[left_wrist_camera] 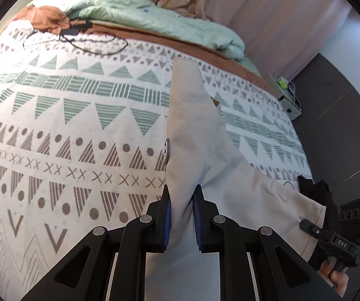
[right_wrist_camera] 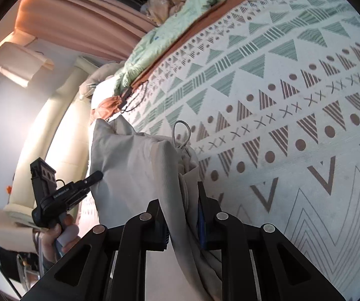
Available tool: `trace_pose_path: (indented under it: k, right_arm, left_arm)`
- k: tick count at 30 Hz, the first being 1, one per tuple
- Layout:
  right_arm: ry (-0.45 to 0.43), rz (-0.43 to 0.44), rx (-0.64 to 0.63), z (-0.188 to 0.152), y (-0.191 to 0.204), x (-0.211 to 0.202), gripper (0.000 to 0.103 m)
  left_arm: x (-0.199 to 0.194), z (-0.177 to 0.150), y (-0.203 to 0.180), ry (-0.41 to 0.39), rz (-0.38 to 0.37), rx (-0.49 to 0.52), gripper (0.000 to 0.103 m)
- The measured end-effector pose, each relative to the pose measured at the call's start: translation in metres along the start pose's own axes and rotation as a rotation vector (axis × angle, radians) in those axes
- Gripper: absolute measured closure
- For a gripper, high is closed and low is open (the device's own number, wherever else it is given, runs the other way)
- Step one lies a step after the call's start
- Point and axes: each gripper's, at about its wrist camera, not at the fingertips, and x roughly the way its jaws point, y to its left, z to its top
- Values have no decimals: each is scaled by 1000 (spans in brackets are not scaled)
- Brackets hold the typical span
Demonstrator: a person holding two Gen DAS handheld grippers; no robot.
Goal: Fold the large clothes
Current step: 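Lift the folded jacket off the bed with both tools, then carry the folded jacket with both tools toward the black garment stack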
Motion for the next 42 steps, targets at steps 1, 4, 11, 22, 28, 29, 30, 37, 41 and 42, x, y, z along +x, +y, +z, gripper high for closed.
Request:
trace_pose_path:
  k: [1,4,11,22,28,29,30,37,41,42]
  right_arm:
    - [-11,3,-15,-3,7,-7,85]
    - [-45,24,-48,-11,24,-27,85]
    - [-114,48,-92,-37,55,-71,85]
    - [-196,45,-164,-69,93,-122,85]
    - [-254,19,-164,-78,101,-155,85]
    - [-265,13,-165,-80,103,-161,86]
    - [-277,7,-167,-81,104,-169,86]
    - [-361,-55,-183,-82,104,-232,86]
    - [-412,-87,-194,-79,96,-276,86]
    - [-424,-95,-195,-78,93,-287,86]
  left_arm:
    - [-11,-1,-4,-14,-2,7,87]
    - [-44,-8,-15,-53,-6,33,88]
    - [-106,-27,-35,-124,-41,48,89]
    - [-165,-51,-56,-179,-86,68,91]
    - [-179,-60,-78,-185,-124,97,92]
    - [-181,-62,-84,-184,-131,104,92]
    - [-182,-63,-91,-184,-139,115,92]
    - [-191,-72,-142,-183,-223,166,93]
    - [-193,-77,-180,-174,-269,183,93]
    - [-193,-78,-192,-172,-278,192,93]
